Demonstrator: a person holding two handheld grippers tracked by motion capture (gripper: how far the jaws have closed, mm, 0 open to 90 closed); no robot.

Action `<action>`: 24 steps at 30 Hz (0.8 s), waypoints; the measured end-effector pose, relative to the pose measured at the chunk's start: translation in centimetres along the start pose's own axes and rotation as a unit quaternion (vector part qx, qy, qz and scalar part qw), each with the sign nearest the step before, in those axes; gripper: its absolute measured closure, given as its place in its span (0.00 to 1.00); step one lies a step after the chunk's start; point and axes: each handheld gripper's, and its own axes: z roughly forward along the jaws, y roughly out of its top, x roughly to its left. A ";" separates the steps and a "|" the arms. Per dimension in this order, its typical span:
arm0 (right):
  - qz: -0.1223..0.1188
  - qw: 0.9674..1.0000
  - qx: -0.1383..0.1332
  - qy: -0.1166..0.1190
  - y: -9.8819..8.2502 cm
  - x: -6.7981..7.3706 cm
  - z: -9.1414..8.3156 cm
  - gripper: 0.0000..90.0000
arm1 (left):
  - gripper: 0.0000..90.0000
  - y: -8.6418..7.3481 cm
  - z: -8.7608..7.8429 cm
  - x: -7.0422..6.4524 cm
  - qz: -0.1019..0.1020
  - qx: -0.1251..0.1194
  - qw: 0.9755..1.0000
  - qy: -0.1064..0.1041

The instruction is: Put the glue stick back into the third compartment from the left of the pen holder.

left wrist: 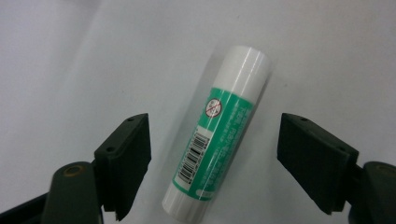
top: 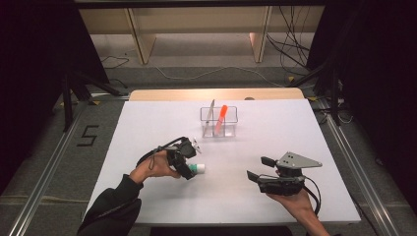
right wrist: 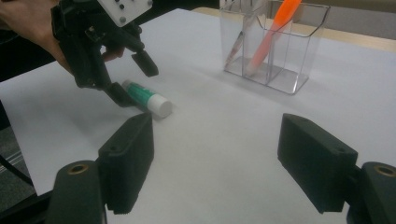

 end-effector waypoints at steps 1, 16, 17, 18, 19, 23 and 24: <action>-0.002 1.000 -0.001 0.000 0.0 0.0 0.0 0.31 | 0.31 0.0 0.1 0.0 -0.001 0.002 1.000 -0.002; -0.002 1.000 0.002 0.000 0.0 0.1 0.2 0.31 | 0.45 0.1 0.7 0.3 0.040 0.033 0.999 -0.008; -0.003 1.000 0.002 0.000 0.0 0.1 0.2 0.31 | 0.46 0.1 0.8 0.2 0.036 0.029 0.999 -0.010; -0.003 1.000 0.002 0.001 0.0 0.1 0.2 0.31 | 0.47 0.2 0.9 0.2 0.044 0.033 0.998 -0.012; -0.002 1.000 0.003 0.001 0.0 0.1 0.2 0.31 | 0.47 0.3 0.9 0.2 0.047 0.036 0.998 -0.012; -0.003 1.000 0.003 0.001 0.0 0.2 0.3 0.31 | 0.51 0.5 1.2 0.0 0.059 0.051 0.997 -0.020; -0.003 1.000 0.003 0.001 0.0 0.2 0.3 0.31 | 0.52 0.6 1.3 -0.1 0.063 0.052 0.997 -0.018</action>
